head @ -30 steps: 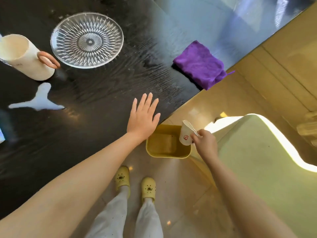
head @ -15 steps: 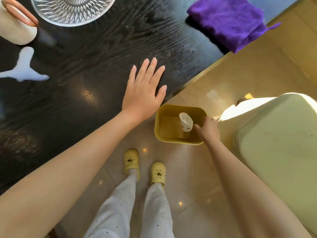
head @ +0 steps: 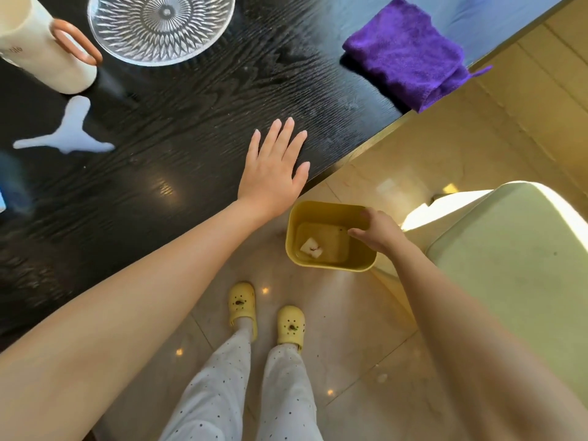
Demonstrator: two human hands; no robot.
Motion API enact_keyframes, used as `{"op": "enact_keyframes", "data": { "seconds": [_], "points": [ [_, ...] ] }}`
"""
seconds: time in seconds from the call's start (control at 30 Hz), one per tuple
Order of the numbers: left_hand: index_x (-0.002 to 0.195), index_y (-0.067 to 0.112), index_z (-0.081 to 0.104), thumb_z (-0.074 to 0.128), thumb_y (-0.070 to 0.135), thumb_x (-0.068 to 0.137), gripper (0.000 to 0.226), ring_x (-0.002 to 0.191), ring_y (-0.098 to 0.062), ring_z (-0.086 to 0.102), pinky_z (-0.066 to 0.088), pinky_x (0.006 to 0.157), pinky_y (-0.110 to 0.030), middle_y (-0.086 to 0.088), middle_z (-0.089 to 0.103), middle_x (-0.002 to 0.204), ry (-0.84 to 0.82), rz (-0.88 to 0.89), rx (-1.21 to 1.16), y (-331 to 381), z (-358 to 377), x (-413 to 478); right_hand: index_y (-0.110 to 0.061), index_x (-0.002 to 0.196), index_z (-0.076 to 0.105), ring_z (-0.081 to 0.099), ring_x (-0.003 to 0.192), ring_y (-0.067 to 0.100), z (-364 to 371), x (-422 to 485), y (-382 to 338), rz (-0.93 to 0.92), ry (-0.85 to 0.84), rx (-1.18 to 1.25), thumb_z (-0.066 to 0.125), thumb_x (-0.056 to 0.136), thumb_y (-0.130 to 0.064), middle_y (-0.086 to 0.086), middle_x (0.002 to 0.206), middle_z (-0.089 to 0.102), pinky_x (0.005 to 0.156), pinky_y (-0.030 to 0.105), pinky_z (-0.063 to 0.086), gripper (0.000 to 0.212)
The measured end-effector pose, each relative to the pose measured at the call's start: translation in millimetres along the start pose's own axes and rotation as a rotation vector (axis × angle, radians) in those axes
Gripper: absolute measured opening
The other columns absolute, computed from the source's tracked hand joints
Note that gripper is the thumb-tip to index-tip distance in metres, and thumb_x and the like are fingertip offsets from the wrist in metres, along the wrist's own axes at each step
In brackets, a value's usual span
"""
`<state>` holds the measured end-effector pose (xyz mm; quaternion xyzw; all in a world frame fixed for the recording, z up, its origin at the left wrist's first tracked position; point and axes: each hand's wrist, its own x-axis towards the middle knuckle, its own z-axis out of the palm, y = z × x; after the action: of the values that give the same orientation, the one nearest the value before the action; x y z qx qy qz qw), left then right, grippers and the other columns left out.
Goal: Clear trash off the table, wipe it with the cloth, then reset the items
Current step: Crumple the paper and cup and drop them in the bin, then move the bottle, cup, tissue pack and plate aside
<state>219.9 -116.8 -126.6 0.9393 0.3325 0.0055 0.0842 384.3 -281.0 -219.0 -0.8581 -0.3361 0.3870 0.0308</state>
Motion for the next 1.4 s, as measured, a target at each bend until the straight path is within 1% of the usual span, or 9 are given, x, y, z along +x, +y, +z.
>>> {"op": "enact_keyframes", "data": {
  "seconds": [0.17, 0.3, 0.4, 0.53, 0.7, 0.83, 1.1, 1.23, 1.4],
  "points": [
    [0.149, 0.018, 0.014, 0.026, 0.040, 0.099, 0.056, 0.147, -0.024, 0.002, 0.003, 0.117, -0.046, -0.007, 0.007, 0.159, -0.131, -0.013, -0.007, -0.2, -13.6, 6.3, -0.018, 0.131, 0.047, 0.057, 0.109, 0.025, -41.9, -20.3, -36.8, -0.115, 0.055, -0.012, 0.059, 0.087, -0.042, 0.008, 0.128, 0.057, 0.086, 0.031, 0.052, 0.052],
    [0.149, 0.019, 0.015, 0.034, 0.038, 0.098, 0.058, 0.146, -0.024, 0.004, 0.011, 0.117, -0.045, -0.006, 0.007, 0.159, -0.260, -0.001, -0.006, -1.3, -37.5, 6.6, -0.017, 0.128, 0.050, 0.057, 0.108, 0.025, -79.5, -44.3, -68.1, -0.222, 0.048, -0.067, 0.057, 0.086, -0.048, 0.009, 0.125, 0.059, 0.084, 0.029, 0.049, 0.053],
    [0.146, 0.018, 0.025, 0.043, 0.036, 0.096, 0.057, 0.145, -0.026, 0.013, 0.022, 0.115, -0.046, -0.007, 0.017, 0.158, -0.382, -0.063, -0.118, -1.7, -61.8, 0.5, -0.014, 0.126, 0.051, 0.058, 0.109, 0.025, -106.6, -60.6, -89.8, -0.273, 0.021, -0.103, 0.058, 0.087, -0.046, 0.010, 0.125, 0.059, 0.091, 0.034, 0.050, 0.051],
    [0.140, 0.017, 0.037, 0.046, 0.034, 0.094, 0.050, 0.135, -0.027, 0.036, 0.035, 0.109, -0.046, -0.008, 0.038, 0.149, -0.463, -0.193, -0.258, -10.7, -99.1, -16.3, -0.011, 0.122, 0.055, 0.058, 0.108, 0.026, -136.9, -76.7, -123.0, -0.343, -0.001, -0.178, 0.056, 0.088, -0.047, 0.010, 0.122, 0.062, 0.087, 0.033, 0.047, 0.050],
    [0.135, 0.013, 0.046, 0.042, 0.033, 0.096, 0.044, 0.124, -0.025, 0.048, 0.041, 0.102, -0.037, -0.007, 0.049, 0.139, -0.570, -0.325, -0.220, -44.4, -150.7, -42.9, -0.011, 0.125, 0.055, 0.056, 0.113, 0.024, -155.6, -91.5, -184.9, -0.444, -0.073, -0.345, 0.054, 0.088, -0.048, 0.007, 0.125, 0.061, 0.094, 0.034, 0.048, 0.052],
    [0.128, 0.010, 0.053, 0.042, 0.031, 0.096, 0.039, 0.119, -0.023, 0.052, 0.043, 0.099, -0.035, -0.007, 0.055, 0.132, -0.568, -0.435, -0.288, -79.9, -189.2, -69.5, -0.015, 0.126, 0.053, 0.057, 0.111, 0.024, -167.2, -103.2, -243.4, -0.529, -0.084, -0.392, 0.056, 0.088, -0.046, 0.005, 0.125, 0.060, 0.093, 0.033, 0.047, 0.050],
    [0.133, 0.016, 0.048, 0.038, 0.025, 0.098, 0.038, 0.119, -0.027, 0.052, 0.042, 0.099, -0.038, -0.010, 0.053, 0.124, -0.461, -0.670, -0.309, -153.6, -231.4, -115.0, -0.013, 0.120, 0.058, 0.057, 0.111, 0.027, -170.4, -109.1, -340.7, -0.687, -0.028, -0.509, 0.054, 0.090, -0.040, 0.007, 0.119, 0.063, 0.096, 0.037, 0.046, 0.040],
    [0.134, 0.015, 0.046, 0.042, 0.027, 0.096, 0.040, 0.112, -0.025, 0.056, 0.049, 0.095, -0.037, -0.011, 0.054, 0.129, -0.307, -0.804, -0.327, -198.2, -229.1, -130.8, -0.011, 0.106, 0.062, 0.059, 0.101, 0.030, -159.0, -101.2, -378.7, -0.721, -0.006, -0.537, 0.051, 0.092, -0.037, 0.011, 0.107, 0.067, 0.084, 0.037, 0.048, 0.032],
    [0.140, 0.015, 0.036, 0.045, 0.029, 0.093, 0.050, 0.120, -0.029, 0.050, 0.047, 0.096, -0.040, -0.012, 0.047, 0.137, -0.166, -0.925, -0.359, -252.4, -214.7, -139.3, -0.013, 0.118, 0.058, 0.058, 0.105, 0.029, -139.0, -83.2, -417.5, -0.713, 0.042, -0.460, 0.050, 0.092, -0.039, 0.011, 0.115, 0.064, 0.080, 0.034, 0.044, 0.037]
  ]
}}
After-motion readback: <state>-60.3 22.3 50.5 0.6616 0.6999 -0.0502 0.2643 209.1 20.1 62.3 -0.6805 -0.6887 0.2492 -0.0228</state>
